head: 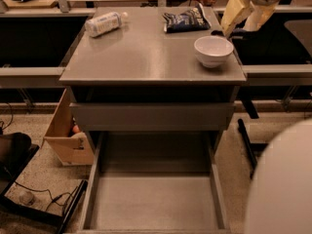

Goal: Place rxbar blueberry into middle drawer

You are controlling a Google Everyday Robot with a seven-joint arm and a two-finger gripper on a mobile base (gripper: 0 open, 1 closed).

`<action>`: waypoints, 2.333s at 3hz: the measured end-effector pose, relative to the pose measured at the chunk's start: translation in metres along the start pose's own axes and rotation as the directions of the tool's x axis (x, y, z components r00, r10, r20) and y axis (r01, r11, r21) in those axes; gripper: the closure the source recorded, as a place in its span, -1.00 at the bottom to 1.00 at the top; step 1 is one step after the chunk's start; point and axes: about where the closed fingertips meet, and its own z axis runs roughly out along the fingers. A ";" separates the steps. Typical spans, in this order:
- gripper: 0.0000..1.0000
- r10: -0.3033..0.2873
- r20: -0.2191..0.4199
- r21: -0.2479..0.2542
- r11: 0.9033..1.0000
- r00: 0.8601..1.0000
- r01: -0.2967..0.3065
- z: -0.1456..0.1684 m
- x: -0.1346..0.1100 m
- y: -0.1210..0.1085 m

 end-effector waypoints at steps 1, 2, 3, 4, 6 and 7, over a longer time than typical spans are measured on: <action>1.00 0.015 0.104 -0.009 1.000 0.994 -0.014 -0.035 0.039 -0.001; 1.00 -0.050 0.272 0.033 0.999 0.961 0.043 -0.079 0.081 0.005; 1.00 -0.131 0.345 0.062 0.991 0.930 0.116 -0.067 0.114 0.005; 1.00 -0.083 0.265 0.037 0.996 0.961 0.076 0.030 0.138 -0.026; 1.00 -0.081 0.283 -0.006 0.996 0.956 0.086 0.061 0.140 -0.013; 1.00 -0.081 0.301 -0.143 0.981 0.950 0.128 0.162 0.148 0.026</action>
Offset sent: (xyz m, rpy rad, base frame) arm -0.1472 -0.0545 -0.1904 -0.0178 -0.2165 0.0124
